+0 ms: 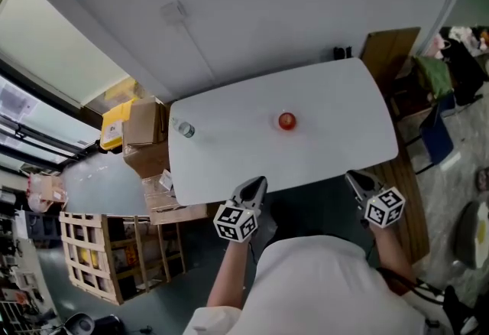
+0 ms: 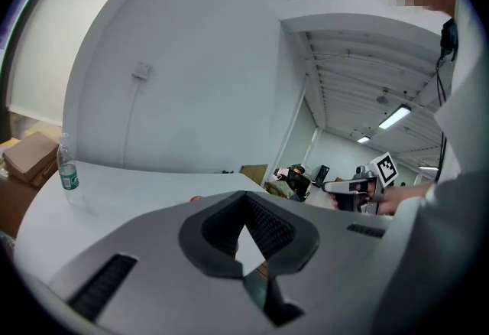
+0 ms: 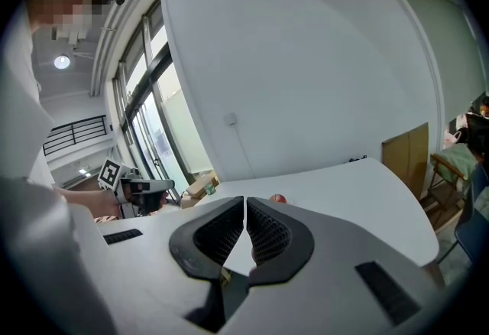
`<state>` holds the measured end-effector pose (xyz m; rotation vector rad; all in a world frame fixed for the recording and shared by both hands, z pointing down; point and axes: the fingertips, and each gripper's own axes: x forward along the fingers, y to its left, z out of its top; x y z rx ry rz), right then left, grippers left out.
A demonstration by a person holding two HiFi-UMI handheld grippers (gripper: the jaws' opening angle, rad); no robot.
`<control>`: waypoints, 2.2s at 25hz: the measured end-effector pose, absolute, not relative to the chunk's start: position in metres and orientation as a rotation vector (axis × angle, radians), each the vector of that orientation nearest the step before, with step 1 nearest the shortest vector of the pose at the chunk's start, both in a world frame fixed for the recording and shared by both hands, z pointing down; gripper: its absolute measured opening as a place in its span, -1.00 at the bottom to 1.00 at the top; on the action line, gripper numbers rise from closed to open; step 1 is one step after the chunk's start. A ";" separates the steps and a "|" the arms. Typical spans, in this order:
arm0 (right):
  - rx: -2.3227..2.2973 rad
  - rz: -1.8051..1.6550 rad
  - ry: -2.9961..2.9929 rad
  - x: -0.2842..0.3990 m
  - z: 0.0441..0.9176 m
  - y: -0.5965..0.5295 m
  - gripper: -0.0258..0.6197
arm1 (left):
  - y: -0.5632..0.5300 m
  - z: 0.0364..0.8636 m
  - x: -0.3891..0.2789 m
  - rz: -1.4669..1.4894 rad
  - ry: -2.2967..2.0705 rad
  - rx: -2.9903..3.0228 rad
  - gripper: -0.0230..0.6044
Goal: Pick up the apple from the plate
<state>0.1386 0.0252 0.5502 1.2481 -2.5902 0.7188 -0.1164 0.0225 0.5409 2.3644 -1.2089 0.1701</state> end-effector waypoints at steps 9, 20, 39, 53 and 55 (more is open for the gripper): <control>1.321 0.731 -2.542 0.098 0.550 -0.011 -0.81 | -0.022 0.546 -0.156 0.208 -1.120 2.399 -0.92; 1.334 0.796 -2.511 0.066 0.561 -0.019 -0.81 | -0.050 0.557 -0.176 0.210 -1.016 2.428 -0.92; 1.202 0.794 -2.506 0.082 0.569 -0.068 -0.81 | -0.073 0.568 -0.149 0.239 -1.095 2.356 -0.92; 1.018 0.839 -2.541 0.112 0.581 -0.126 -0.81 | -0.112 0.587 -0.096 0.278 -1.193 2.300 -0.91; 0.995 0.854 -2.540 0.115 0.585 -0.132 -0.81 | -0.119 0.591 -0.089 0.285 -1.201 2.289 -0.91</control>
